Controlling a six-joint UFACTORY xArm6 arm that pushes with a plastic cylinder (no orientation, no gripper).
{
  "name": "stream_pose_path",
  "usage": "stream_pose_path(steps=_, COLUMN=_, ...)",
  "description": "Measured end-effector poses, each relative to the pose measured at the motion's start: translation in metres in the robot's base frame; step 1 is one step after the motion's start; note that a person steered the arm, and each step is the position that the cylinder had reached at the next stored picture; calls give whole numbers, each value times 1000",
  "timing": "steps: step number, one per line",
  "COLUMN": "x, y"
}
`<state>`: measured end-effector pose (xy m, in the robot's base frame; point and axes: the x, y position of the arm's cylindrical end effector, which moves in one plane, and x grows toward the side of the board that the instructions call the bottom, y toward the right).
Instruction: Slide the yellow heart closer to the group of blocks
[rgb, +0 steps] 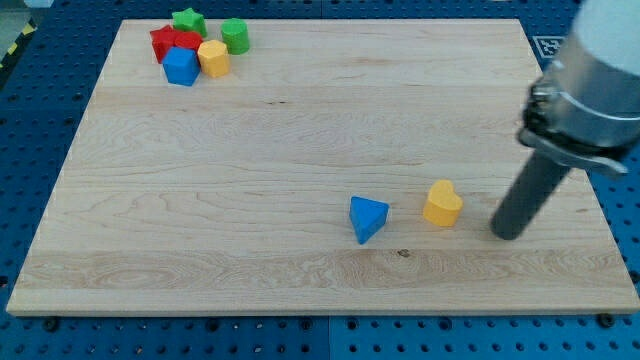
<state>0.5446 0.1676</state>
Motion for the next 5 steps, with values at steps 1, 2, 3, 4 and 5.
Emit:
stream_pose_path(steps=1, x=-46, y=-79)
stream_pose_path(steps=2, x=-106, y=-146)
stream_pose_path(steps=3, x=-122, y=-167)
stream_pose_path(steps=4, x=-104, y=-137)
stream_pose_path(steps=5, x=-64, y=-112)
